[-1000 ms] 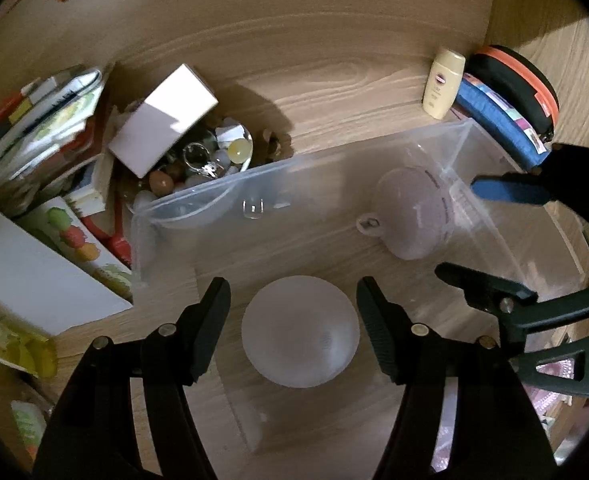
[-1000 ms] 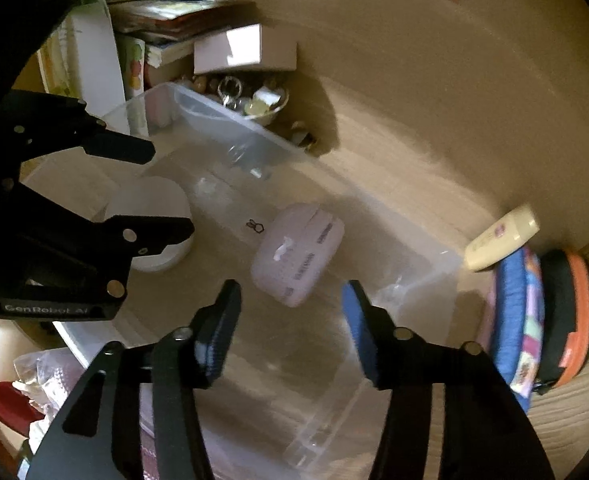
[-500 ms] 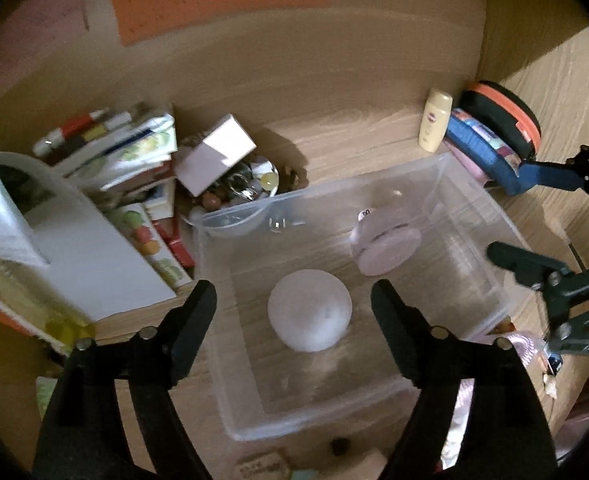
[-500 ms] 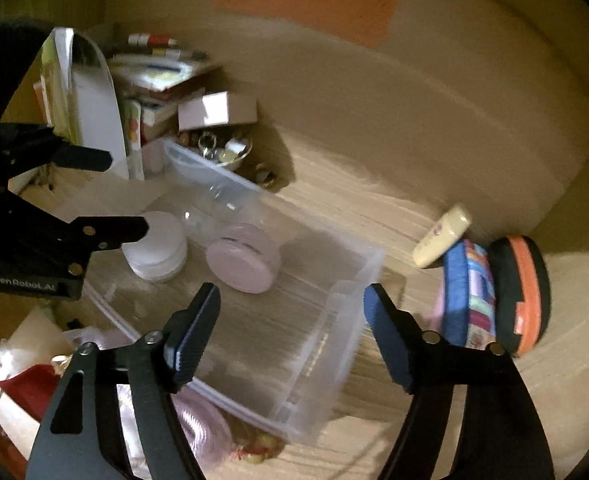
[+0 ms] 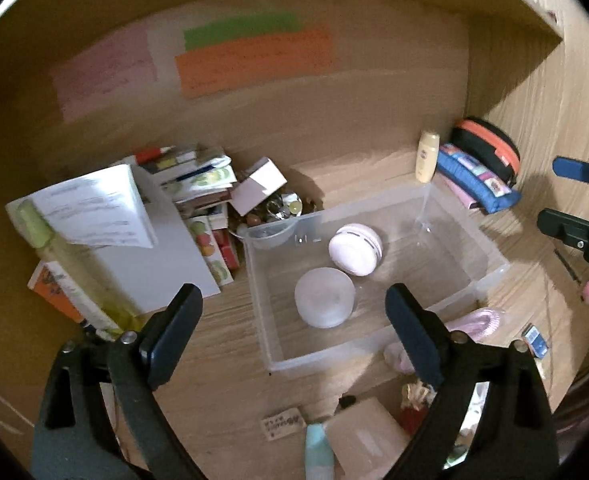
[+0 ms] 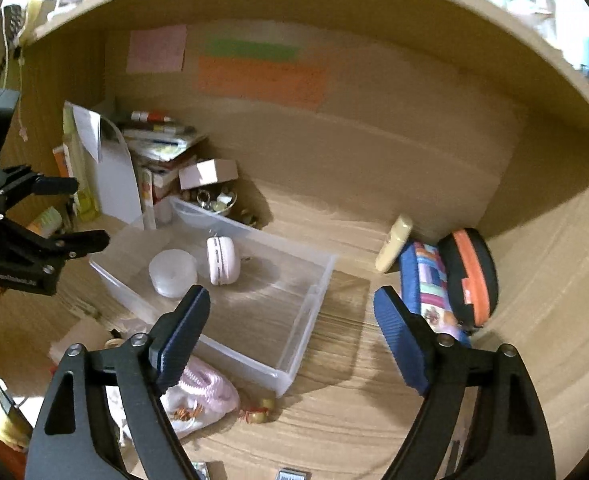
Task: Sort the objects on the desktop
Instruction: 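Withdraw both open tools from the bin back over the desk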
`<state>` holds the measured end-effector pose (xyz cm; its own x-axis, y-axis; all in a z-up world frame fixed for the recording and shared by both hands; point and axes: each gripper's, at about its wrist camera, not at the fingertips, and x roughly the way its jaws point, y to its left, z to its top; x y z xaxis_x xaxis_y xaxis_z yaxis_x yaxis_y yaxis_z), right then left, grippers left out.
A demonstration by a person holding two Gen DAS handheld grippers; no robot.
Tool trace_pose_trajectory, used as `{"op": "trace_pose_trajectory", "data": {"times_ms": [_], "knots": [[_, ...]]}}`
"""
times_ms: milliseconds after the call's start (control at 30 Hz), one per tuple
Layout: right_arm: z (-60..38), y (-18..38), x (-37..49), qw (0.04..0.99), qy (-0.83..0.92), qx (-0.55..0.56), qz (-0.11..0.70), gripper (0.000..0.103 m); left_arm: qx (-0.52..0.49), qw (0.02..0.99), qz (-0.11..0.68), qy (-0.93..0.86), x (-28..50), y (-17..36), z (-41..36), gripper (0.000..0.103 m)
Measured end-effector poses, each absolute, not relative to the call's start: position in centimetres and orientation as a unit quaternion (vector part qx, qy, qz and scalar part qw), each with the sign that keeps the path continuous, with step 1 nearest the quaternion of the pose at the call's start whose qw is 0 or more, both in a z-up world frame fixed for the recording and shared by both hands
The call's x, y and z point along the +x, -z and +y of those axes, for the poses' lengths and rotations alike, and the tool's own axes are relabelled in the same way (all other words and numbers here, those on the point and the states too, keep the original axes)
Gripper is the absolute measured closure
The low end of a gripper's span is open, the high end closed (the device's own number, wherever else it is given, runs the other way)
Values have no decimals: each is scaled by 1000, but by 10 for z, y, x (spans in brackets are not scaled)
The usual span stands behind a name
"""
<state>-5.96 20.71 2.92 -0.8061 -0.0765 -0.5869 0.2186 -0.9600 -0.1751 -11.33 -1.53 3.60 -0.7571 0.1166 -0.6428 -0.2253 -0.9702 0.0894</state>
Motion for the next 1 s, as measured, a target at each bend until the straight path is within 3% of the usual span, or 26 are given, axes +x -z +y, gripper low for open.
{"op": "trace_pose_trajectory", "data": {"times_ms": [433, 733, 1000], "knots": [[228, -25, -6, 85, 957, 273, 53, 11, -324, 58, 48, -943, -65, -29, -60, 8], [234, 7, 22, 32, 958, 274, 82, 9, -371, 35, 50, -927, -43, 23, -80, 8], [247, 39, 35, 43, 951, 307, 13, 9, -417, 44, 37, -907, -40, 66, -77, 8]]}}
